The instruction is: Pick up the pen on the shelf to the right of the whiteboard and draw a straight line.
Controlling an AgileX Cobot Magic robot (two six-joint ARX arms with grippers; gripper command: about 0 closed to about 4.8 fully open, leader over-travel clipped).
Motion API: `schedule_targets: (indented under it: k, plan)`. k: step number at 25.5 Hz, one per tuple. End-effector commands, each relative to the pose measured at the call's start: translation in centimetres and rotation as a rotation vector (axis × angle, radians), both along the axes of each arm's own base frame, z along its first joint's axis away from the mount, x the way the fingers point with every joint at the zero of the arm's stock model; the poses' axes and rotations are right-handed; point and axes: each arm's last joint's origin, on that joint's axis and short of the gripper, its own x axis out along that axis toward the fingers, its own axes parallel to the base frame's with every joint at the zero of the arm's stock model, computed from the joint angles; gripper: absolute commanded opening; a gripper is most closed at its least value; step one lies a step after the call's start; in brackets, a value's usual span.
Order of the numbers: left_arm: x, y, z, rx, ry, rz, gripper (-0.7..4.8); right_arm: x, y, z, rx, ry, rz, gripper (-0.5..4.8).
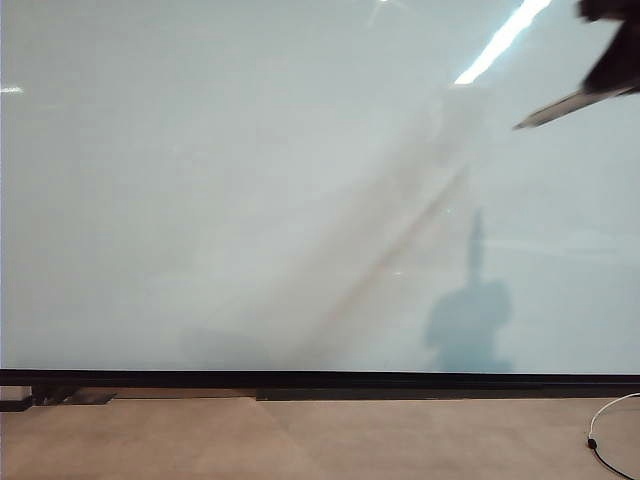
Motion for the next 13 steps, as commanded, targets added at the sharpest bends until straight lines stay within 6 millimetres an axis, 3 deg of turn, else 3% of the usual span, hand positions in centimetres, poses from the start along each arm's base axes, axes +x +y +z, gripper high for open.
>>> schedule_targets:
  k: [1, 7, 13]
  plan:
    - [0.0, 0.0, 0.2, -0.008, -0.016, -0.007, -0.05, 0.4, 2.7, -0.5, -0.007, -0.023, -0.021, -0.04]
    - [0.0, 0.0, 0.2, -0.008, -0.016, -0.008, -0.05, 1.8, 6.4, -1.8, 0.034, -0.082, 0.067, -0.04]
    - [0.0, 0.0, 0.2, -0.008, -0.016, -0.008, -0.05, 3.5, 8.5, -3.9, 0.134, -0.114, 0.089, -0.04]
